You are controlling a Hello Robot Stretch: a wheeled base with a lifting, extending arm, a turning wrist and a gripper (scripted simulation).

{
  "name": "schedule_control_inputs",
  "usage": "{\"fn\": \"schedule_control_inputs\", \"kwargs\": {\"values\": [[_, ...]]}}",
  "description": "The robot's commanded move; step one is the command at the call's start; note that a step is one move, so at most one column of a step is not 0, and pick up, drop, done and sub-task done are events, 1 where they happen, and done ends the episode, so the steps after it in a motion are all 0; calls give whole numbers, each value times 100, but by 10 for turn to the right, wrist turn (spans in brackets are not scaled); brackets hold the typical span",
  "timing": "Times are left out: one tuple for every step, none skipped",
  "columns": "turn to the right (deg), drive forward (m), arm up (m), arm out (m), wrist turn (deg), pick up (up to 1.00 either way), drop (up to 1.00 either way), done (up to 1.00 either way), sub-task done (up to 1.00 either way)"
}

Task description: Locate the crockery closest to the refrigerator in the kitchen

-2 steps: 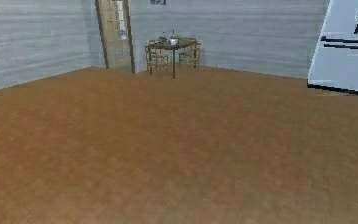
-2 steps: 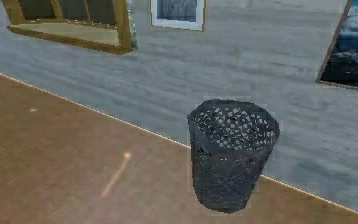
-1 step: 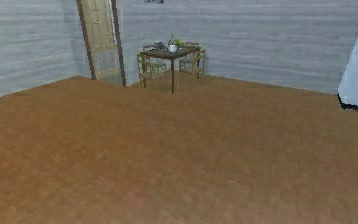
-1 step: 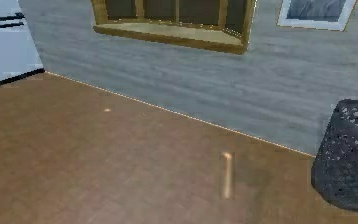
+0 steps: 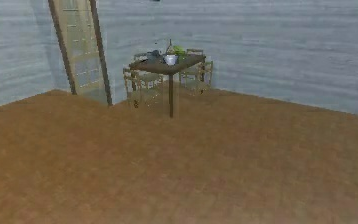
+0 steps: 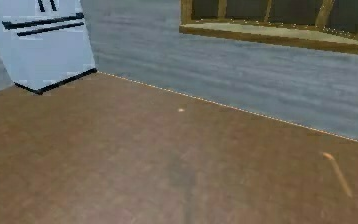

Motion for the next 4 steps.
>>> {"fn": "schedule_control_inputs", "kwargs": {"values": [[0, 100, 0, 0, 0, 0, 0, 0, 0], [30, 0, 0, 0, 0, 0, 0, 0, 0], [0, 100, 0, 0, 0, 0, 0, 0, 0], [0, 10, 0, 0, 0, 0, 0, 0, 0]]}}
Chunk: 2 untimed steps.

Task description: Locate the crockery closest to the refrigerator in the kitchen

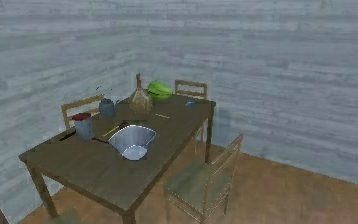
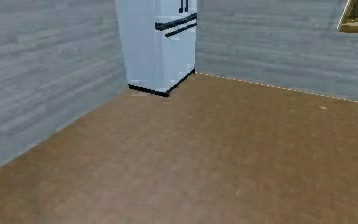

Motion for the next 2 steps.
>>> {"fn": "schedule_control_inputs", "kwargs": {"values": [[-120, 0, 0, 0, 0, 0, 0, 0, 0], [0, 0, 0, 0, 0, 0, 0, 100, 0]]}}
